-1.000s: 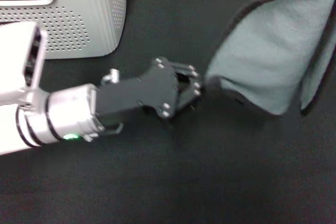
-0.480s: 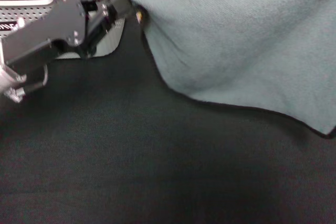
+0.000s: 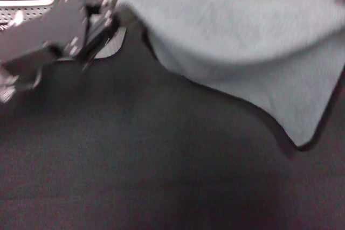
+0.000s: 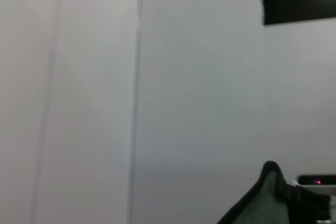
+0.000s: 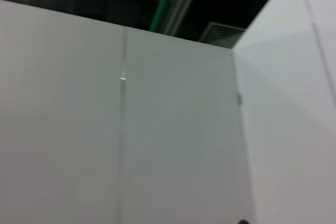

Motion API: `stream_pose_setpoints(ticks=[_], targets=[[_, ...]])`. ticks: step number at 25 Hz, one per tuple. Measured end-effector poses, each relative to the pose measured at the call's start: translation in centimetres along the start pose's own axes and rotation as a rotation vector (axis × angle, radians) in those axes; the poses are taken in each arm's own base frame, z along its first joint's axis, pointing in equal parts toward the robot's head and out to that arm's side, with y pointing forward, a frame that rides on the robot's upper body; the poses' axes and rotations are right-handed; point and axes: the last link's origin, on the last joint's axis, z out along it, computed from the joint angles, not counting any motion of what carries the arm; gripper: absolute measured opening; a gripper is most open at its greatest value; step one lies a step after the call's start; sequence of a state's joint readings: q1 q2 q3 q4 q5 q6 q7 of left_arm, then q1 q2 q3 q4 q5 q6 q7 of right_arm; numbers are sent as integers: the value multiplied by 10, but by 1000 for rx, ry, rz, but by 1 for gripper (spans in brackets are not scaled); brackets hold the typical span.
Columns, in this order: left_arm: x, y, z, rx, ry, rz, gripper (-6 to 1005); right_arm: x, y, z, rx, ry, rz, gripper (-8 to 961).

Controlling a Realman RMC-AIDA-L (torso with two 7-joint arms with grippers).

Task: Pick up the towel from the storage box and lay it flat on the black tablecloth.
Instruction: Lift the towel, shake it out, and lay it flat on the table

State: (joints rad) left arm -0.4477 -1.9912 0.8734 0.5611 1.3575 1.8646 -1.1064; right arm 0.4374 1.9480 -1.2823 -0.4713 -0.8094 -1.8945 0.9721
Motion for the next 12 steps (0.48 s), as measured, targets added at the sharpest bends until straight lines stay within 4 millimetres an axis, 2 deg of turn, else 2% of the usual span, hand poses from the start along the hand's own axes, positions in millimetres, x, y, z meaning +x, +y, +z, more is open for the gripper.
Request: stream_pose_setpoints(ticks=[3,5,6,7,8,10,12], targets=[[2,18,-25,-38,-11,-12,15,7,22,-4,-45,-17,40,114],[5,30,-42,-58,-18,-27,15,8,28,-3,-57,-24,49,115],[8,36,-50,-61,-24,-33,15,5,44,-6,-98,-51,71,116],[10,40,-56,-56,-28,-38,15,2,49,-7,-110,-59,76,116],[15,46,-66,-39,-39,-40,15,1,51,-8,-112,-61,82,117],[18,49,-69,-30,-46,-45,14,2,49,-5,-102,-44,118,118],[19,51,-70,-25,-53,-51,14,13,43,1,-76,-5,170,120]])
